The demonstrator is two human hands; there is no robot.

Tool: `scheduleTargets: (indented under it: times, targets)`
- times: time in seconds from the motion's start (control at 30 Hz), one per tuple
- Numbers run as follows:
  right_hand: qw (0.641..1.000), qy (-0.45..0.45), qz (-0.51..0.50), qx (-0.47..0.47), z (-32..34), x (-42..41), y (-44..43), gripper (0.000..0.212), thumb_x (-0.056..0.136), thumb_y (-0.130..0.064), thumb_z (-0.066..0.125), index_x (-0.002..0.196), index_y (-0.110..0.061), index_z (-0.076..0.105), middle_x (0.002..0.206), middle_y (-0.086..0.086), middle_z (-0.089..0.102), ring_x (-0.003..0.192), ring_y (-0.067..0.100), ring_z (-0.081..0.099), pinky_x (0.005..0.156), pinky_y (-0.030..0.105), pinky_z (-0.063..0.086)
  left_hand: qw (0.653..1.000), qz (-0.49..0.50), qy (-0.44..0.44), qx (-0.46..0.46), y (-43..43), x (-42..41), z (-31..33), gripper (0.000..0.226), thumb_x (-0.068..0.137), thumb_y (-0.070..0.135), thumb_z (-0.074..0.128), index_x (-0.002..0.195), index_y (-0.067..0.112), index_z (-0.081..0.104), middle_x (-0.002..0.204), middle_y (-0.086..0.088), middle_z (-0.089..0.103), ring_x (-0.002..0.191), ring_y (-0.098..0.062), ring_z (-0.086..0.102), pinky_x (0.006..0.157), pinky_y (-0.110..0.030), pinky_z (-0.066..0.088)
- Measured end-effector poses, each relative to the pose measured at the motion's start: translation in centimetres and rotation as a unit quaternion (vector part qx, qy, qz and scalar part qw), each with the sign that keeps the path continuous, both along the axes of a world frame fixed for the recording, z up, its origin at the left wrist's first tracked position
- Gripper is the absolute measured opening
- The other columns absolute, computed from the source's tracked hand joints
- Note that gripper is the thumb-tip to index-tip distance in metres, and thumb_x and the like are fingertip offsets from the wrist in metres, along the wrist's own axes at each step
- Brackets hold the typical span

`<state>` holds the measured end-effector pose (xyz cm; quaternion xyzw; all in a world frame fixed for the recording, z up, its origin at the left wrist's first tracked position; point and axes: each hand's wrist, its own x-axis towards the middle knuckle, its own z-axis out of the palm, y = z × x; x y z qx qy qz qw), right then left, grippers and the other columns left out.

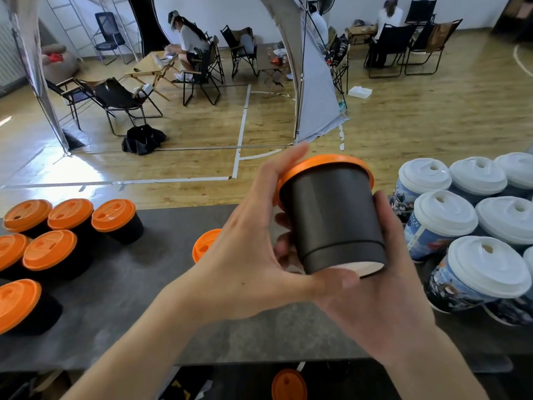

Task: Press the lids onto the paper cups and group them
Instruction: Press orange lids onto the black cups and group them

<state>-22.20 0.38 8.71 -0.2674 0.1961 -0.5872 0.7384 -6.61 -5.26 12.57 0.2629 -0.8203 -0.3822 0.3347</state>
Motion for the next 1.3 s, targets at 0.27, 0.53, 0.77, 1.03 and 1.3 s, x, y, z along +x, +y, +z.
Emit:
scheduleTargets:
  times: [0.27, 0.53, 0.77, 1.03, 1.3]
  targets:
    - [0.998, 0.014, -0.046, 0.036, -0.1, -0.6, 0.2, 0.078, 0.08, -0.065, 0.069, 0.131, -0.007, 0.07, 0.132, 0.023, 0.068, 0.113, 0.031, 0.071, 0.094, 0.039, 0.059, 0.997, 0.034, -0.039, -0.053, -0.1, -0.1, 0.2, 0.1, 0.068, 0.036, 0.09, 0.152, 0.034, 0.036, 0.137, 0.019, 0.052, 0.13, -0.011, 0.052, 0.094, -0.01, 0.044]
    - [1.0, 0.009, 0.013, 0.004, 0.9, -1.4, 0.6, 0.062, 0.087, -0.058, 0.071, 0.13, -0.013, 0.072, 0.13, 0.013, 0.071, 0.121, 0.025, 0.067, 0.108, 0.042, 0.051, 1.0, 0.005, -0.01, 0.02, -0.8, 0.1, 0.7, 0.108, 0.067, 0.043, 0.089, 0.155, 0.044, 0.026, 0.145, 0.014, 0.052, 0.14, -0.013, 0.048, 0.109, -0.035, 0.047]
    - [0.992, 0.097, -0.079, 0.021, 0.1, -1.0, 0.2, 0.08, 0.073, -0.07, 0.079, 0.13, -0.014, 0.071, 0.129, 0.017, 0.071, 0.115, 0.029, 0.071, 0.09, 0.04, 0.058, 0.978, 0.028, -0.108, -0.178, -0.8, -0.5, 0.5, 0.108, 0.067, 0.032, 0.09, 0.157, 0.027, 0.03, 0.14, 0.016, 0.043, 0.133, -0.008, 0.046, 0.108, -0.018, 0.037]
    - [0.997, 0.012, -0.045, 0.058, 0.1, -0.6, 0.2, 0.073, 0.083, -0.065, 0.066, 0.126, -0.007, 0.073, 0.125, 0.023, 0.071, 0.105, 0.033, 0.074, 0.086, 0.038, 0.059, 0.999, 0.034, 0.02, -0.004, -0.1, -0.6, -0.6, 0.095, 0.065, 0.029, 0.094, 0.143, 0.034, 0.041, 0.134, 0.021, 0.052, 0.131, -0.008, 0.05, 0.083, -0.012, 0.052]
    - [0.998, -0.054, 0.006, 0.004, 0.3, -0.4, -0.1, 0.06, 0.09, -0.052, 0.072, 0.127, -0.005, 0.072, 0.122, 0.015, 0.072, 0.107, 0.024, 0.072, 0.095, 0.036, 0.056, 1.0, -0.015, 0.008, 0.021, -0.5, -0.6, -0.8, 0.107, 0.067, 0.034, 0.093, 0.152, 0.042, 0.028, 0.136, 0.015, 0.054, 0.13, -0.015, 0.055, 0.094, -0.03, 0.057]
